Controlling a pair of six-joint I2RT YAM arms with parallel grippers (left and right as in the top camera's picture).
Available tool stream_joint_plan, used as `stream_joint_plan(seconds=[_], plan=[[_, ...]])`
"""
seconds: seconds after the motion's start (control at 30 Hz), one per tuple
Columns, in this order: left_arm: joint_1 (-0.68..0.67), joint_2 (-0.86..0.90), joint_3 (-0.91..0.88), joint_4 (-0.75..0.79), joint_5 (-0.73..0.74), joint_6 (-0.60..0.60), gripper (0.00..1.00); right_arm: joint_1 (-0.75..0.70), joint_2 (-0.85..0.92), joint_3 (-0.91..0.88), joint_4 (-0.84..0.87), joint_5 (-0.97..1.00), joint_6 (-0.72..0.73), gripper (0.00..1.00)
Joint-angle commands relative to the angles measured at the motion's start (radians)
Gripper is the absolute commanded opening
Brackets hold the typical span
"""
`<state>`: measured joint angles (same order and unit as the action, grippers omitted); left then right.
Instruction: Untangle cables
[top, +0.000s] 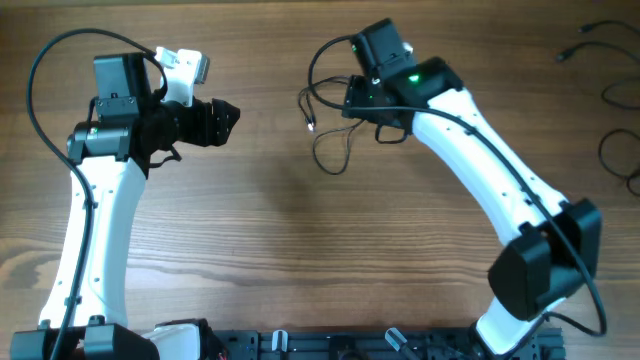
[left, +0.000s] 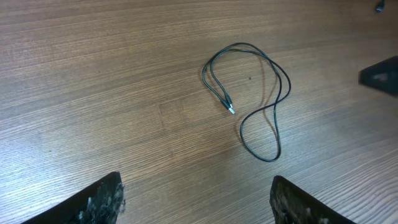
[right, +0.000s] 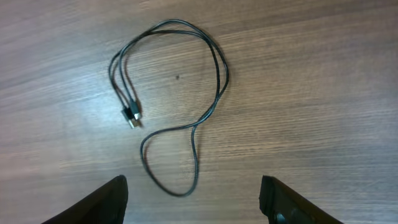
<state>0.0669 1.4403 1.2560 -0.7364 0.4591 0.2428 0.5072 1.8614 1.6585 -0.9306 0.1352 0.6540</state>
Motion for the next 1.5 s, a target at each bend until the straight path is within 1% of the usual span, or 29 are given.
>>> stream_joint_plan(seconds=[0.0, 0.13, 0.23, 0.37, 0.6, 0.73, 0.87, 1.33, 1.47], plan=[[0.002, 0.006, 0.005, 0.000, 0.021, 0.017, 0.77, 0.039, 0.048, -0.044, 0.018, 0.061, 0.085, 0.70], [0.002, 0.006, 0.005, 0.000, 0.021, 0.017, 0.77, 0.059, 0.068, -0.101, 0.074, 0.142, 0.166, 0.70], [0.002, 0.006, 0.005, 0.000, 0.021, 0.017, 0.77, 0.058, 0.078, -0.148, 0.146, 0.134, 0.168, 0.70], [0.002, 0.006, 0.005, 0.000, 0.021, 0.017, 0.77, 0.058, 0.090, -0.194, 0.197, 0.136, 0.211, 0.70], [0.002, 0.006, 0.005, 0.003, 0.024, 0.016, 0.77, 0.058, 0.154, -0.201, 0.260, 0.137, 0.215, 0.70], [0.002, 0.006, 0.005, 0.003, 0.024, 0.016, 0.77, 0.058, 0.179, -0.201, 0.293, 0.138, 0.242, 0.70], [0.002, 0.006, 0.005, 0.003, 0.024, 0.016, 0.77, 0.058, 0.191, -0.201, 0.310, 0.171, 0.267, 0.70], [0.002, 0.006, 0.005, 0.003, 0.025, 0.016, 0.76, 0.058, 0.219, -0.201, 0.321, 0.209, 0.265, 0.70], [0.002, 0.006, 0.005, 0.003, 0.058, 0.016, 0.76, 0.058, 0.228, -0.201, 0.321, 0.217, 0.264, 0.70]])
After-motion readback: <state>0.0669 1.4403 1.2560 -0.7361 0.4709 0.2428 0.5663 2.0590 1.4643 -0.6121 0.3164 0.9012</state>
